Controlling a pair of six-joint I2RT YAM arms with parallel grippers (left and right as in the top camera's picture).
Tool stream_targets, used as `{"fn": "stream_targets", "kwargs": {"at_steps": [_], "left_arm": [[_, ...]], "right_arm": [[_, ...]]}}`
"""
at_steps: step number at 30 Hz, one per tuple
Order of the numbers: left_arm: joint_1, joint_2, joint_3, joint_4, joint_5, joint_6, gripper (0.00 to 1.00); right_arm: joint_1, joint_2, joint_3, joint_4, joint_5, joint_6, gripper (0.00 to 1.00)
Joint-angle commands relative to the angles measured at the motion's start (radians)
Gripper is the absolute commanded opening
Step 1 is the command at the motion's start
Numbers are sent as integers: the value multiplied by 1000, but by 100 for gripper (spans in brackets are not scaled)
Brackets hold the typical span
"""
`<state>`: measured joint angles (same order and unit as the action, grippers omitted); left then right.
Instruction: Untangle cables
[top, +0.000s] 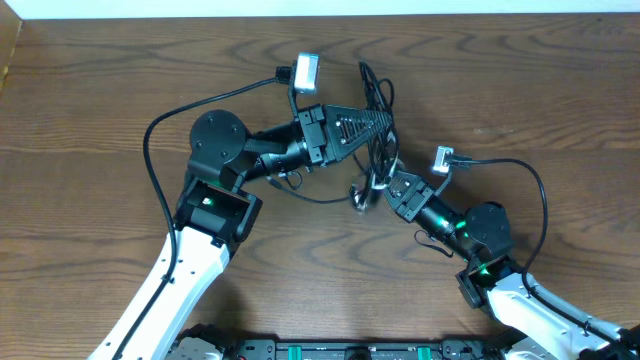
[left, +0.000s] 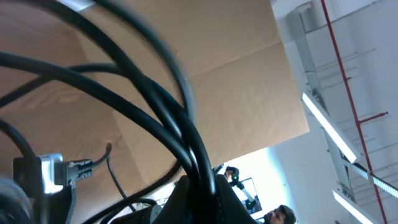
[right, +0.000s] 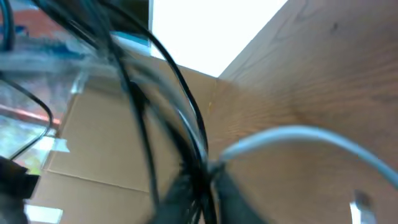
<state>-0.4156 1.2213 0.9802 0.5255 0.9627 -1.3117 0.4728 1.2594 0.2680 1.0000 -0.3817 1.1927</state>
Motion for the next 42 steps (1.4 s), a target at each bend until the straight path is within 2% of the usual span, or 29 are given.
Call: {"fn": "stream_targets", "kwargs": {"at_steps": [1, 4, 5, 6, 9, 12, 14, 21, 25, 28, 33, 37, 42], "left_arm": [[-2, -6, 3, 18, -6, 8, 8], [-1, -6, 3, -7, -6, 103, 8], [-1, -6, 3, -42, -6, 160, 25], [-1, -6, 3, -56, -6, 177, 32], [-1, -6, 3, -181, -6, 286, 66], [0, -6, 3, -282, -11, 374, 82], [0, -6, 3, -365, -35, 433, 84], [0, -6, 3, -654, -249, 538, 86], [0, -6, 3, -801, -391, 560, 86], [0, -5, 3, -856, -441, 560, 86], [-9, 22, 3, -861, -446, 560, 86], [-10, 66, 3, -861, -452, 560, 77], [-10, 122, 3, -861, -450, 559, 43]], "right_arm": [[5, 4, 0, -3, 32, -176, 1], [-5, 3, 0, -32, 27, -202, 1], [-16, 2, 0, -37, 3, -202, 1], [-22, 1, 0, -36, -14, -202, 1], [-57, -3, 2, -37, -101, -194, 1], [-94, -10, 2, -40, -160, -170, 1], [-123, -12, 2, -39, -197, -147, 1], [-198, -12, 4, -39, -300, -122, 1], [-211, -12, 6, -39, -309, -116, 1], [-211, -12, 6, -39, -311, -103, 1], [-211, -12, 7, -38, -310, -85, 1], [-212, -12, 7, -30, -318, -78, 1], [-238, -12, 7, 0, -365, -63, 1]]}}
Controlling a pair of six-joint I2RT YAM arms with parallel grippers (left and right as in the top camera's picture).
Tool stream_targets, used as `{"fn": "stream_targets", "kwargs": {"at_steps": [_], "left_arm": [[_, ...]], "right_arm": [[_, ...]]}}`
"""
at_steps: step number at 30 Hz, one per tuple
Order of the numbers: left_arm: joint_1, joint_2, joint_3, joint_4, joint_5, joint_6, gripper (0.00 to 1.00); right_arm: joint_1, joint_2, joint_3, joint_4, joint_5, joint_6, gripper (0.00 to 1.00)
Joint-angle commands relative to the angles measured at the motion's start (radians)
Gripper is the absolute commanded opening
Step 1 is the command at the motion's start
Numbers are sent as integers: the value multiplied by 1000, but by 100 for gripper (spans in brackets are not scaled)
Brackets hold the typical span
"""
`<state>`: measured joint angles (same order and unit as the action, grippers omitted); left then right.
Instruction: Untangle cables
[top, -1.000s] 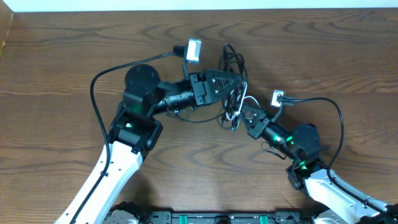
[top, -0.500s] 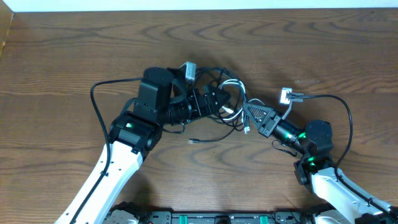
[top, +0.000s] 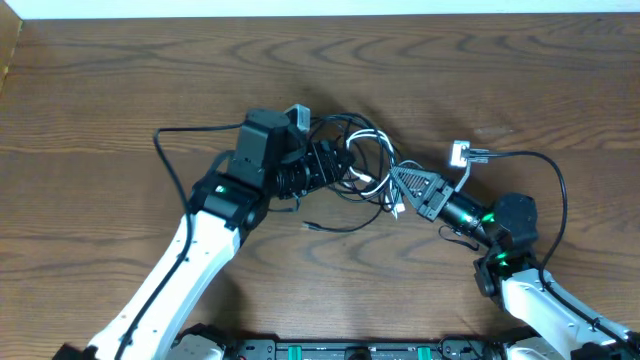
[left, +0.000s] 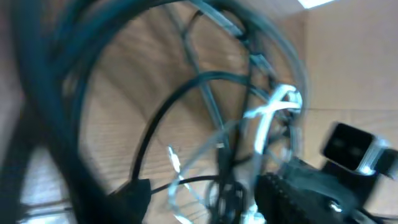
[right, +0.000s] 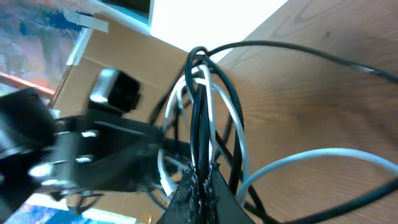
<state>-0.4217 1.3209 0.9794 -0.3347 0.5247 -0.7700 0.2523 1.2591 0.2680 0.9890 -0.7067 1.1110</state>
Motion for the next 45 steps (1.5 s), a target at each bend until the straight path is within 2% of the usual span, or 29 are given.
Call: {"fn": "stream_targets", "kwargs": {"at_steps": [1, 4, 5, 6, 13, 20, 37, 41, 44, 45], "left_arm": [[-3, 29, 4, 0, -10, 18, 38], [-3, 37, 4, 7, -10, 17, 23], [-3, 38, 4, 9, -10, 17, 13], [-3, 38, 4, 11, -10, 18, 8], [-3, 38, 4, 51, -9, 18, 8], [-3, 37, 4, 133, 60, 18, 8], [-3, 37, 4, 134, 58, 18, 8], [-3, 37, 4, 134, 58, 18, 16], [-3, 37, 4, 134, 58, 18, 15], [-3, 37, 4, 134, 58, 18, 8]], "right_arm": [[-26, -12, 7, 10, -50, 18, 1], [-50, -12, 7, 11, -78, 22, 1], [-55, -12, 7, 11, -87, 29, 1], [-58, -12, 7, 10, -93, 35, 1], [-64, -12, 7, -1, -101, -8, 1], [-64, -12, 7, -152, -124, -104, 1], [-64, -12, 7, -184, -123, -106, 1], [-64, -12, 7, -230, -123, -107, 1], [-64, -12, 7, -251, -124, -119, 1], [-64, -12, 7, -251, -124, -119, 1]]}}
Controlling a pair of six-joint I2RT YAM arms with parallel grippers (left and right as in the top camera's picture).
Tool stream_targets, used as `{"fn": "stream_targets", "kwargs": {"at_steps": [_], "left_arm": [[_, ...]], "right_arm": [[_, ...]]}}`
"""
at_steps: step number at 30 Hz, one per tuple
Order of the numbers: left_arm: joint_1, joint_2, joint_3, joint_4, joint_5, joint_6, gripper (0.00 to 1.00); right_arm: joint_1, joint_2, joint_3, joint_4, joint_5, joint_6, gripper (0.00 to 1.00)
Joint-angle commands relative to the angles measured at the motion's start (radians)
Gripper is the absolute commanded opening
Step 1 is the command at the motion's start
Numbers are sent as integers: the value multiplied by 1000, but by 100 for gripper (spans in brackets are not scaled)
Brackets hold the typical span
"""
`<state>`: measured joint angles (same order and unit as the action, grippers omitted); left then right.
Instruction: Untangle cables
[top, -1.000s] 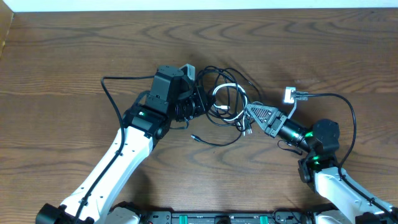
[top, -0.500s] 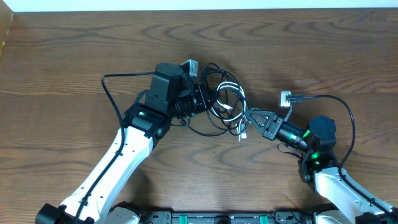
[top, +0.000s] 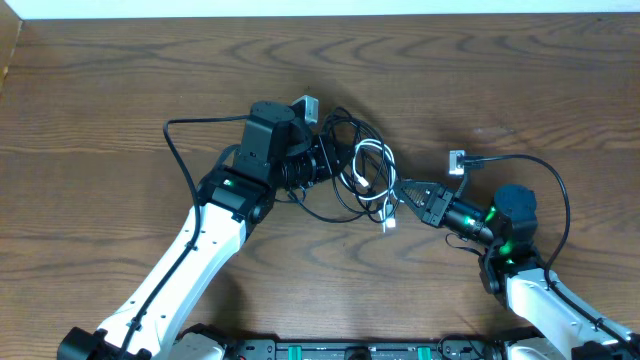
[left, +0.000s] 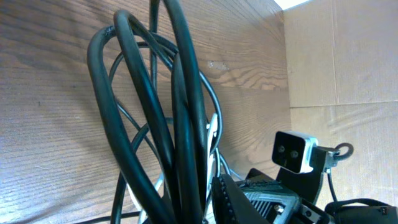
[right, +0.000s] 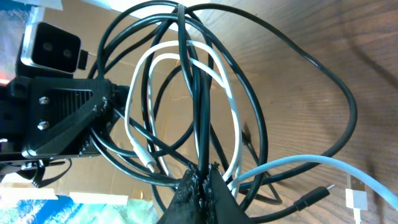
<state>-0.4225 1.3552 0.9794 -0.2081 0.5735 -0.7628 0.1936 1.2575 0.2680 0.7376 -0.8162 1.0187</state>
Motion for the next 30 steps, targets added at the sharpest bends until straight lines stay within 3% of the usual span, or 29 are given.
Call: {"fn": "stream_targets", "kwargs": {"at_steps": [1, 11, 14, 18, 19, 20, 27, 28, 30], "left_arm": [[-2, 3, 4, 8, 9, 11, 8], [-2, 3, 4, 18, 10, 12, 8], [-2, 3, 4, 24, 14, 69, 8], [-2, 3, 4, 5, 14, 135, 8], [-2, 3, 4, 0, 14, 135, 9], [-2, 3, 4, -5, 13, 135, 17], [-3, 5, 3, -43, -21, 135, 14], [-3, 5, 3, -63, -48, 134, 16], [-2, 7, 3, -109, -119, 134, 45]], "right_arm": [[-5, -10, 7, 2, -14, -27, 1], [-5, -10, 7, -21, -18, -61, 1], [-5, -10, 7, -31, -45, -85, 1], [-5, -10, 7, 47, -110, -85, 1], [-5, -10, 7, 81, -119, -84, 1], [-5, -10, 7, 102, -119, -84, 1], [-5, -10, 7, 134, -90, -62, 1], [-5, -10, 7, 134, -84, -62, 1], [-5, -10, 7, 132, -69, -63, 1]]}}
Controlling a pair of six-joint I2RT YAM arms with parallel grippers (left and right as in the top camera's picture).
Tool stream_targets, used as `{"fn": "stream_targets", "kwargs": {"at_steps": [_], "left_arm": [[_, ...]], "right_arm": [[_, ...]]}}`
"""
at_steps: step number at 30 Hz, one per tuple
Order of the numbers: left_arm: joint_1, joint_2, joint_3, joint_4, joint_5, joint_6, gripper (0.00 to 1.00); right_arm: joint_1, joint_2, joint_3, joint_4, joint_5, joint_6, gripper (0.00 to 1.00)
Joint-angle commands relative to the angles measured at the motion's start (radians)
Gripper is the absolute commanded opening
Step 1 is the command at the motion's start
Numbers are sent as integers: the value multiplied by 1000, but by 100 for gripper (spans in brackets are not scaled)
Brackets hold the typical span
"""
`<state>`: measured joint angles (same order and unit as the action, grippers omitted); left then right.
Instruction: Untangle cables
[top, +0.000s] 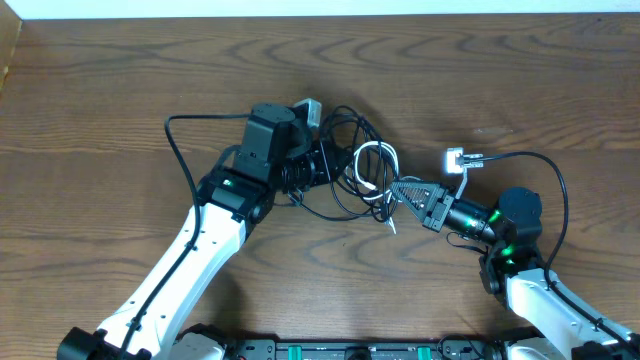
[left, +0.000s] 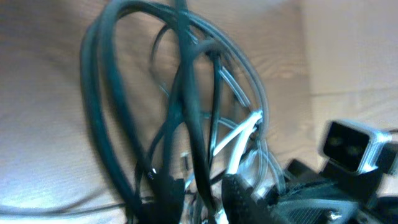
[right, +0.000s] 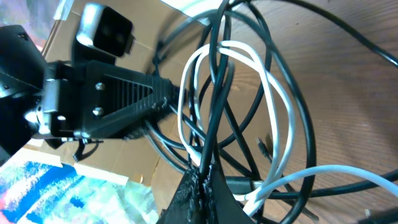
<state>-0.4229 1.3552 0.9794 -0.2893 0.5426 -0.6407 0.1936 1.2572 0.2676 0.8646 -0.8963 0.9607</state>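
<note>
A tangle of black cables (top: 345, 165) with a white cable (top: 376, 158) looped through it lies mid-table between the two arms. My left gripper (top: 328, 160) sits at the tangle's left side. In the left wrist view its fingers (left: 168, 193) stand apart, one black cable (left: 194, 137) running between them; the view is blurred. My right gripper (top: 392, 190) is at the tangle's right side, shut on a black cable (right: 216, 99) beside the white loop (right: 277, 99).
The wooden table (top: 120, 80) stretches all round. The arms' own camera leads arc beside them, left (top: 175, 135) and right (top: 545, 175). Brown cardboard (right: 81, 180) stands beyond the table in the right wrist view.
My left gripper's fingers, then tight on a bunch of black cables, now stand apart with one cable between. The right gripper has shifted slightly towards the tangle, still holding its black cable.
First both grippers met close together in a bunched tangle. Then the left arm had swung round and the right gripper sat further right, with loops spread between. Later the cables lay wider. Now the left jaws stand parted.
</note>
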Motion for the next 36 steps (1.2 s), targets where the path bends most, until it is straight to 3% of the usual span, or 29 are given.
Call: {"fn": "stream_targets", "kwargs": {"at_steps": [1, 2, 9, 15, 22, 27, 33, 36], "left_arm": [[-2, 10, 3, -48, -120, 10, 72], [-2, 12, 3, -66, -154, -2, 95], [1, 43, 3, -202, -346, -313, 96], [-2, 126, 3, -361, -293, -690, 96], [-37, 267, 3, -277, 9, -729, 97], [-101, 341, 3, -208, 144, -859, 97], [-164, 369, 2, -106, 82, -861, 96], [-188, 369, 0, -109, 39, -862, 90]], "right_arm": [[-5, -10, 7, -1, 23, -6, 1], [-5, -10, 7, -14, 39, -11, 1], [-5, -10, 7, -239, 196, -69, 1], [-5, -10, 7, -264, 270, -69, 1], [-5, -10, 7, -294, 290, -72, 1], [-5, -10, 7, -327, 292, -72, 1], [-5, -10, 7, -327, 291, -72, 1], [-5, -10, 7, -326, 288, -72, 1]]}}
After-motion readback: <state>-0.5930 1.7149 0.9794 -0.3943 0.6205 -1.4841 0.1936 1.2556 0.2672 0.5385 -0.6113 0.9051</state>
